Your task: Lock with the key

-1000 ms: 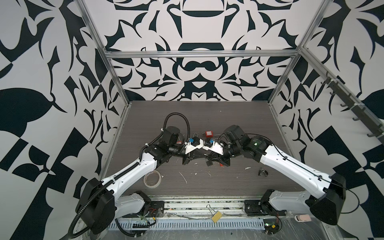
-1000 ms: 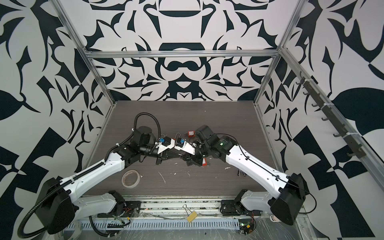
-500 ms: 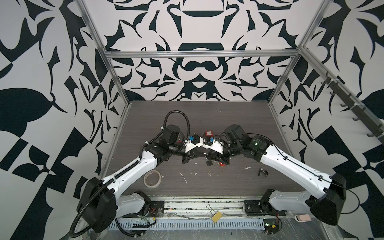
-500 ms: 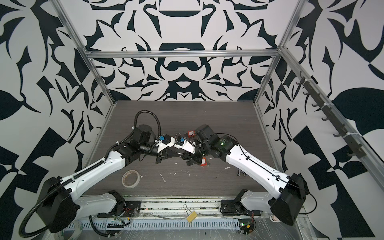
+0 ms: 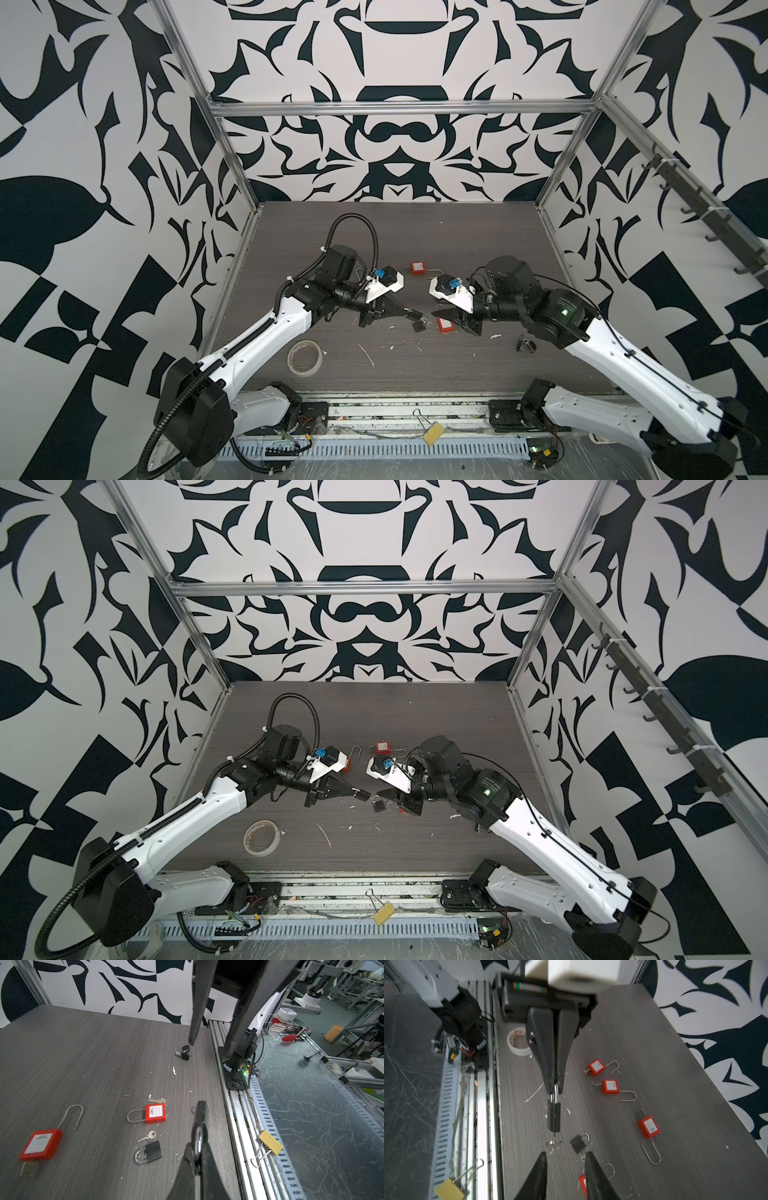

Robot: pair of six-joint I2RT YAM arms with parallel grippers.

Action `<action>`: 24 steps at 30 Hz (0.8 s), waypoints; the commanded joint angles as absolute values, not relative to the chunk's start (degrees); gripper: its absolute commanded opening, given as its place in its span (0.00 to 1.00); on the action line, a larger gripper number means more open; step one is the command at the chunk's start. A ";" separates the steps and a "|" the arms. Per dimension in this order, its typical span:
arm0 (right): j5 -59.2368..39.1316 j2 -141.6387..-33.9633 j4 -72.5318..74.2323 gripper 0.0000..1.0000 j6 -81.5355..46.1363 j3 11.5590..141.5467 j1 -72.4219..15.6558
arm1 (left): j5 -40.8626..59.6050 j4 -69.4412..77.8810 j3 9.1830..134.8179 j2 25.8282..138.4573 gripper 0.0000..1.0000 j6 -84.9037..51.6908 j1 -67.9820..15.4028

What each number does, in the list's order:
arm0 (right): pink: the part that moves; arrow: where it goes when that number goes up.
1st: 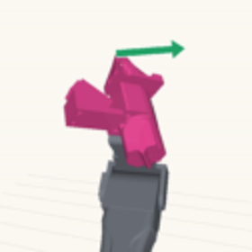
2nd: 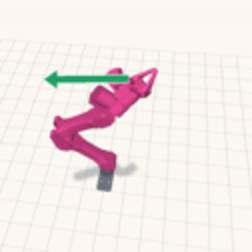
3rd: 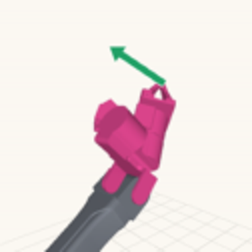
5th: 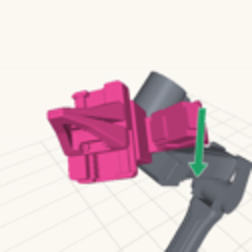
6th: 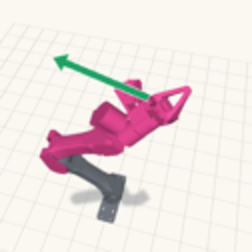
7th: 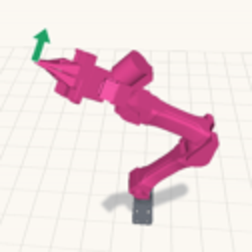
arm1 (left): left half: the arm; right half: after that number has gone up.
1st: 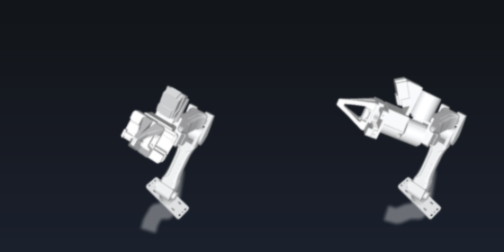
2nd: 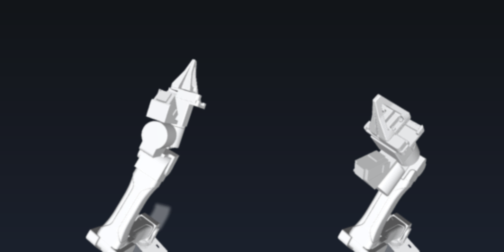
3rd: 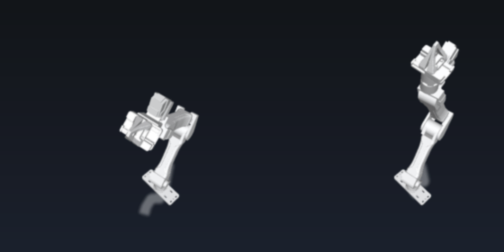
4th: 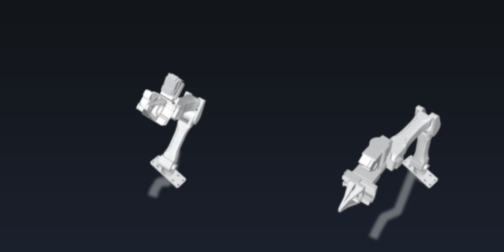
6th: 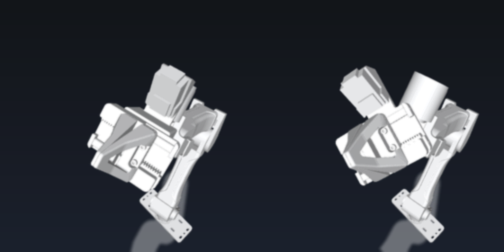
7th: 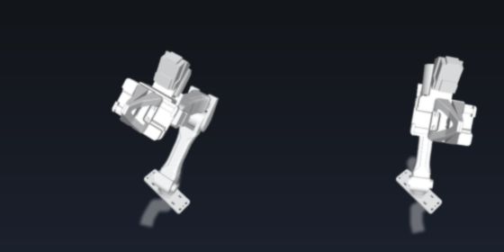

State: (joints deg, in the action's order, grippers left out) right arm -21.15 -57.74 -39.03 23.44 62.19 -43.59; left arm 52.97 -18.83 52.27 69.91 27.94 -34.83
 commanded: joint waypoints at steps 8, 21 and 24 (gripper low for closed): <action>-23.12 -63.09 -38.23 0.23 24.07 62.76 -43.59 | 53.87 -21.35 55.45 68.73 0.00 28.92 -34.72; -21.80 -62.76 -37.02 0.28 24.53 62.42 -43.59 | 52.61 -21.70 55.72 69.05 0.00 29.18 -34.89; -19.34 -60.77 -37.02 0.32 24.87 62.29 -43.59 | 52.34 -21.71 55.70 69.03 0.00 29.27 -34.89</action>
